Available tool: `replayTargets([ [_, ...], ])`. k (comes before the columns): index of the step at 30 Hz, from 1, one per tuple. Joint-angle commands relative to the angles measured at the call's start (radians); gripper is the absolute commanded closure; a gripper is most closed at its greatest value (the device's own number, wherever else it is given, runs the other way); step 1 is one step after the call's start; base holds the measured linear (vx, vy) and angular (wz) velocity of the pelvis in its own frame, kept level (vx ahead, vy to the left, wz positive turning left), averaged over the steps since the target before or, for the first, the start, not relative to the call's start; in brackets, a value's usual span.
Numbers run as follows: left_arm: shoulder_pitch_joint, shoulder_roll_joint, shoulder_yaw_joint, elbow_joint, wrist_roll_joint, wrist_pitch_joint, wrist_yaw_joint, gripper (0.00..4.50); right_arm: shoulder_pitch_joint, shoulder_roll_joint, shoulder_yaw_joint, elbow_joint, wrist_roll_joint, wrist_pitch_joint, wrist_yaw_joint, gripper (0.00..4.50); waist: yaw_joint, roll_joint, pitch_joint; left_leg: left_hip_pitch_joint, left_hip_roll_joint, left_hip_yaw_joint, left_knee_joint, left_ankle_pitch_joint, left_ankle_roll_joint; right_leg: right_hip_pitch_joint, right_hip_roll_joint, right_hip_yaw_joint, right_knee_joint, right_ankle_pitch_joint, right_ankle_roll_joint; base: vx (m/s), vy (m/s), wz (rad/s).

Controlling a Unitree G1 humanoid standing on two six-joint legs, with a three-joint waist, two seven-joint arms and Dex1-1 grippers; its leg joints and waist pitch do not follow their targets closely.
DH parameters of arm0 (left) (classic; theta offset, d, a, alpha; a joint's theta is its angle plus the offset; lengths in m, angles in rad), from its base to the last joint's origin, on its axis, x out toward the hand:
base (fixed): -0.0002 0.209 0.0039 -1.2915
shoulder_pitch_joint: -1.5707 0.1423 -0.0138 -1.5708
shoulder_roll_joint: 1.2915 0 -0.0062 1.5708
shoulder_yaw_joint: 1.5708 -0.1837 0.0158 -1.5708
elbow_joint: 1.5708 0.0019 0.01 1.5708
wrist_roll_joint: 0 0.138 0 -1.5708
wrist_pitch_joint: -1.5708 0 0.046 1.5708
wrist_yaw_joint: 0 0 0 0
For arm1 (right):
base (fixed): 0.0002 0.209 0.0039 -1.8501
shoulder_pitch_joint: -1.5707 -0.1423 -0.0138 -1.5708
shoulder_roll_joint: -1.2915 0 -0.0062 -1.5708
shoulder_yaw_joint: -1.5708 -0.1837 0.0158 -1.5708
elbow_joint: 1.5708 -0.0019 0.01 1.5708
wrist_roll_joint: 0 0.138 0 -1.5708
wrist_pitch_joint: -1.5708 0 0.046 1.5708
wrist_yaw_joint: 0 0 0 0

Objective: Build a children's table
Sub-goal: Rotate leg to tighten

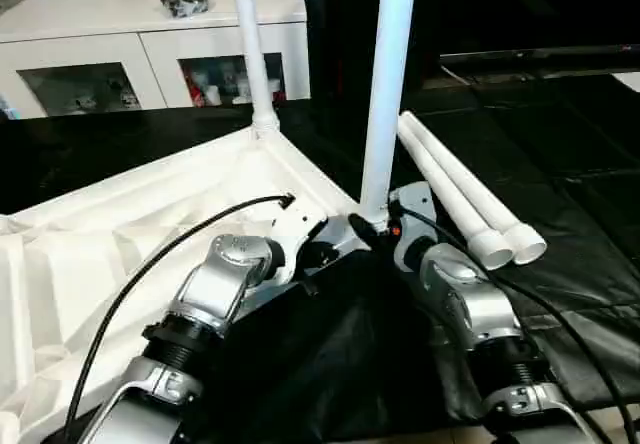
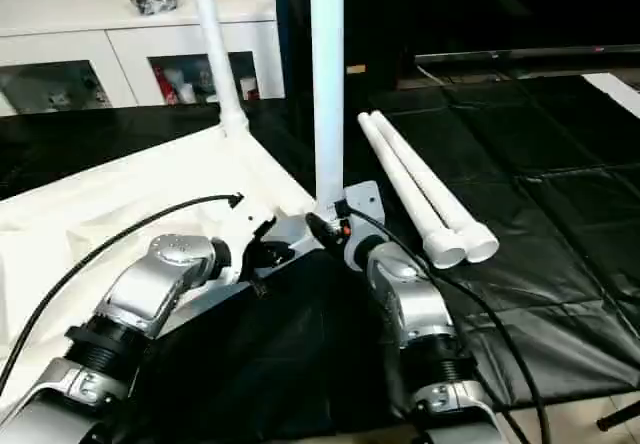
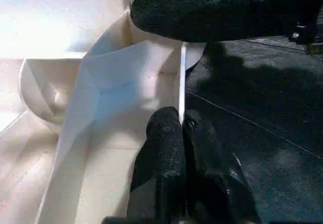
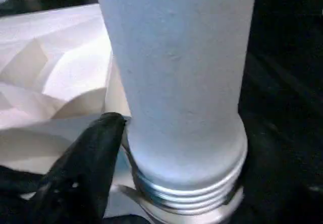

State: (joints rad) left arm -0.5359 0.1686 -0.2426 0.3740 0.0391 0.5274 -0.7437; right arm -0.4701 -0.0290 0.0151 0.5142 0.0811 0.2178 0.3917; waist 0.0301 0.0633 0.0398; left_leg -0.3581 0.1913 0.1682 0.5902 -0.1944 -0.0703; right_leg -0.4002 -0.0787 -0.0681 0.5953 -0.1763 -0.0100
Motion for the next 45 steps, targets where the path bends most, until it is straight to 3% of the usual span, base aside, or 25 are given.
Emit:
replayTargets([
  [1,-0.026,-0.008,-0.013,-0.043,-0.005,-0.013,0.020,4.50,0.019,0.039,0.064,0.037,0.018,0.023,0.044,0.57,0.006,-0.006,-0.056,-0.005,0.023,-0.008,-0.075,-0.223,0.038,0.049,-0.058,0.038,-0.080,-0.274,-0.191,0.000,0.000,0.00],
  [6,-0.012,0.046,-0.021,-0.029,-0.007,-0.063,-0.051,4.50,0.044,-0.042,0.061,-0.010,0.022,-0.036,0.149,0.15,0.009,-0.006,-0.057,-0.006,0.024,-0.006,-0.072,-0.199,0.053,0.052,-0.058,0.038,-0.079,-0.253,-0.194,0.000,0.000,0.00],
  [10,-0.007,0.076,-0.027,-0.022,-0.011,-0.095,-0.100,4.50,0.054,-0.095,0.062,-0.041,0.040,-0.044,0.244,0.03,0.013,-0.005,-0.064,-0.012,0.025,-0.007,-0.065,-0.131,0.080,0.057,-0.056,0.037,-0.065,-0.123,-0.226,0.000,0.000,0.00],
  [11,-0.003,0.121,-0.040,-0.011,-0.017,-0.142,-0.177,4.50,0.066,-0.192,0.081,-0.073,0.043,-0.074,0.386,0.03,0.013,-0.005,-0.064,-0.011,0.025,-0.006,-0.064,-0.129,0.083,0.056,-0.056,0.037,-0.064,-0.116,-0.232,0.000,0.000,0.00],
  [14,0.000,0.166,-0.059,-0.008,-0.021,-0.184,-0.253,4.50,0.070,-0.275,0.086,-0.089,0.054,-0.093,0.502,0.03,0.022,-0.005,-0.062,-0.011,0.026,-0.006,-0.061,-0.143,0.103,0.058,-0.056,0.035,-0.066,-0.131,-0.239,0.000,0.000,0.00],
  [19,0.015,0.239,-0.097,-0.018,-0.049,-0.250,-0.415,4.50,0.068,-0.388,0.095,-0.116,0.089,-0.114,0.697,0.03,0.037,-0.005,-0.062,-0.005,0.032,-0.002,-0.060,-0.151,0.101,0.053,-0.056,0.037,-0.064,-0.152,-0.249,0.000,0.000,0.00],
  [20,0.017,0.259,-0.112,-0.012,-0.042,-0.283,-0.449,4.50,0.068,-0.415,0.106,-0.123,0.089,-0.127,0.742,0.03,0.041,-0.012,-0.063,-0.004,0.033,-0.001,-0.059,-0.144,0.106,0.053,-0.055,0.037,-0.061,-0.132,-0.257,0.000,0.000,0.00],
  [23,0.018,0.285,-0.135,0.004,-0.036,-0.332,-0.513,4.50,0.066,-0.454,0.123,-0.137,0.102,-0.134,0.825,0.03,0.054,-0.008,-0.061,-0.004,0.035,0.000,-0.059,-0.150,0.111,0.050,-0.056,0.037,-0.059,-0.144,-0.257,0.000,0.000,0.00],
  [27,0.016,0.314,-0.165,0.013,-0.043,-0.375,-0.595,4.50,0.044,-0.479,0.147,-0.136,0.109,-0.149,0.900,0.03,0.063,-0.009,-0.059,-0.001,0.037,0.000,-0.062,-0.171,0.092,0.047,-0.058,0.038,-0.062,-0.193,-0.248,0.000,0.000,0.00],
  [29,0.010,0.325,-0.182,0.018,-0.035,-0.400,-0.622,4.50,0.037,-0.483,0.172,-0.139,0.100,-0.169,0.944,0.03,0.062,-0.015,-0.061,-0.004,0.036,0.000,-0.062,-0.164,0.090,0.050,-0.058,0.038,-0.059,-0.182,-0.247,0.000,0.000,0.00],
  [37,0.008,0.345,-0.211,0.014,-0.026,-0.442,-0.680,4.50,0.028,-0.472,0.219,-0.152,0.103,-0.138,1.005,0.03,0.070,-0.013,-0.064,-0.003,0.036,0.000,-0.059,-0.136,0.095,0.049,-0.058,0.038,-0.054,-0.153,-0.251,0.000,0.000,0.00],
  [45,0.020,0.350,-0.231,-0.013,-0.028,-0.461,-0.717,4.50,0.001,-0.425,0.244,-0.102,0.116,-0.128,1.028,0.73,0.074,-0.012,-0.065,-0.003,0.038,-0.001,-0.060,-0.144,0.082,0.049,-0.059,0.039,-0.053,-0.166,-0.249,0.000,0.000,0.00],
])
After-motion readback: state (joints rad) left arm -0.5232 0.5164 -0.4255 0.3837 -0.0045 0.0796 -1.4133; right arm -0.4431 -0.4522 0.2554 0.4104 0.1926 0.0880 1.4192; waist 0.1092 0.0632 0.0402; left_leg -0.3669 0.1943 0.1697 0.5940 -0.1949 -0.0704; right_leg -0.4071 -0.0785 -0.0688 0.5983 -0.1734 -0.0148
